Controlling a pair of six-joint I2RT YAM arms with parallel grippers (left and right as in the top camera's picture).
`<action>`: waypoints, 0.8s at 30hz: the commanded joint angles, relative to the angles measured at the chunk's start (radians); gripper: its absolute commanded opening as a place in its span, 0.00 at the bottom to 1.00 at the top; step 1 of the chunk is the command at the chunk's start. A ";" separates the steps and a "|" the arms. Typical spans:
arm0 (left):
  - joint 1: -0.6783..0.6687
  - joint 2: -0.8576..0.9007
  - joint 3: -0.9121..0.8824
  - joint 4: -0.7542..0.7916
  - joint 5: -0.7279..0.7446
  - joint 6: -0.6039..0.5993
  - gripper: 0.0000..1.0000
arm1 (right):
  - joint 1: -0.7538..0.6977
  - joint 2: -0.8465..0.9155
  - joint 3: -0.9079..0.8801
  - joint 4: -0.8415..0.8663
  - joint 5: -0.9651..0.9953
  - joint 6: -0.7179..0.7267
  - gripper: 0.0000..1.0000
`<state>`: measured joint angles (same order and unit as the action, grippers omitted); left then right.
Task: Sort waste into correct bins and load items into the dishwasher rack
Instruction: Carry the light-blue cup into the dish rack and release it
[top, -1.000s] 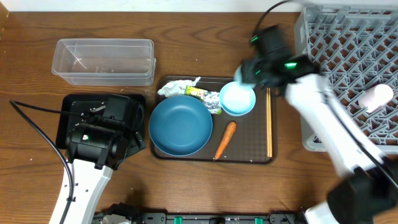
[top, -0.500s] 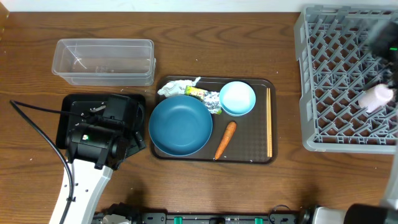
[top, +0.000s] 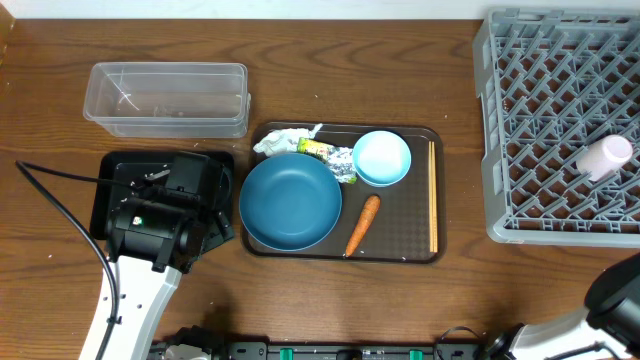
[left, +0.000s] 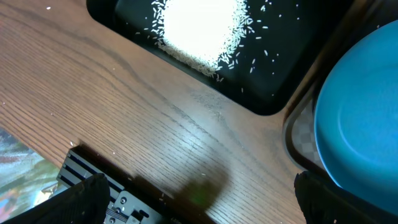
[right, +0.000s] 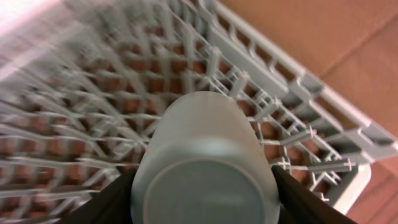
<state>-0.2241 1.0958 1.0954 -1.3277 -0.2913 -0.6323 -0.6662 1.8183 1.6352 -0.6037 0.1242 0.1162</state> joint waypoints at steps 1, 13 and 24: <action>0.005 -0.002 0.010 -0.003 -0.009 -0.013 0.98 | -0.033 0.042 0.003 0.006 -0.001 -0.024 0.61; 0.005 -0.002 0.010 -0.003 -0.009 -0.013 0.98 | -0.046 0.058 0.003 -0.033 -0.061 -0.028 0.93; 0.005 -0.002 0.010 -0.003 -0.009 -0.013 0.98 | 0.025 -0.135 0.003 -0.038 -0.386 0.119 0.95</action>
<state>-0.2241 1.0958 1.0954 -1.3277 -0.2913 -0.6323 -0.6815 1.8004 1.6329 -0.6464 -0.1005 0.1684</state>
